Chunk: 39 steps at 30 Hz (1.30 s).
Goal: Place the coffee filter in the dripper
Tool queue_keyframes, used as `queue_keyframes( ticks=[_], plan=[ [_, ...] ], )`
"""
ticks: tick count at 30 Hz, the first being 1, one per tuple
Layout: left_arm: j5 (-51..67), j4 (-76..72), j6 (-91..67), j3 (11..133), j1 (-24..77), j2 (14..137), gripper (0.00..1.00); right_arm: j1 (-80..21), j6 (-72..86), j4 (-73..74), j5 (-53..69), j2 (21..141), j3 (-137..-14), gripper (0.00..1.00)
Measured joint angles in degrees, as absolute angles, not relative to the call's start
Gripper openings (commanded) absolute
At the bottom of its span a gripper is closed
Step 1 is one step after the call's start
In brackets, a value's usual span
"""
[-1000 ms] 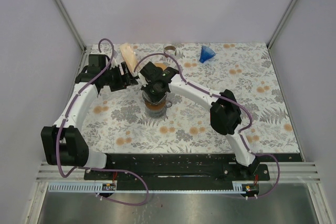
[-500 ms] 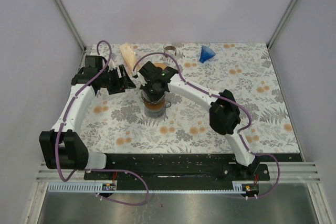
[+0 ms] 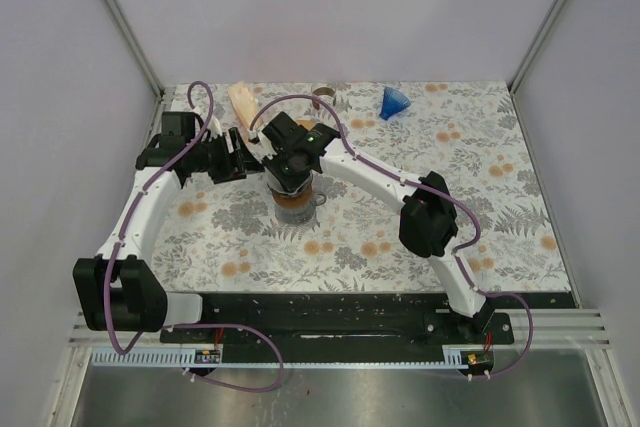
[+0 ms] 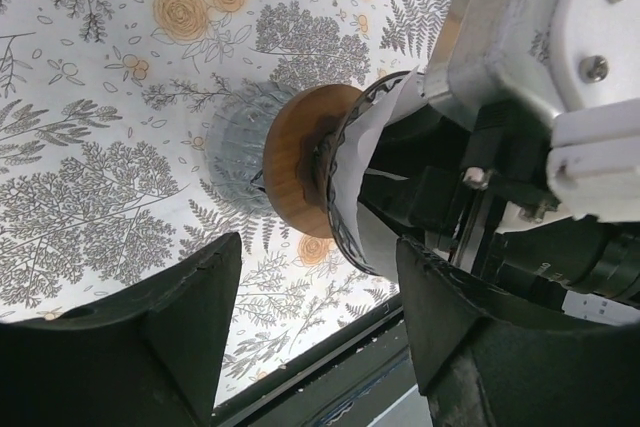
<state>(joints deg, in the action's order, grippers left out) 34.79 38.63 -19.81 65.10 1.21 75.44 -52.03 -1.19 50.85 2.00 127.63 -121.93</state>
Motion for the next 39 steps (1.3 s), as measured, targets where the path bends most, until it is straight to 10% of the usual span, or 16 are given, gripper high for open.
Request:
queue_keyframes(
  ticks=[15, 39],
  plan=[
    [33.7, 36.6, -20.0, 64.8, 4.2, 76.6, 0.40, -52.2, -1.2, 50.8, 1.1, 126.3, -121.9, 0.36],
    [30.8, 35.9, -19.5, 63.3, 4.6, 76.9, 0.40, -52.3, -2.3, 50.4, 0.9, 118.5, -121.9, 0.48]
  ],
)
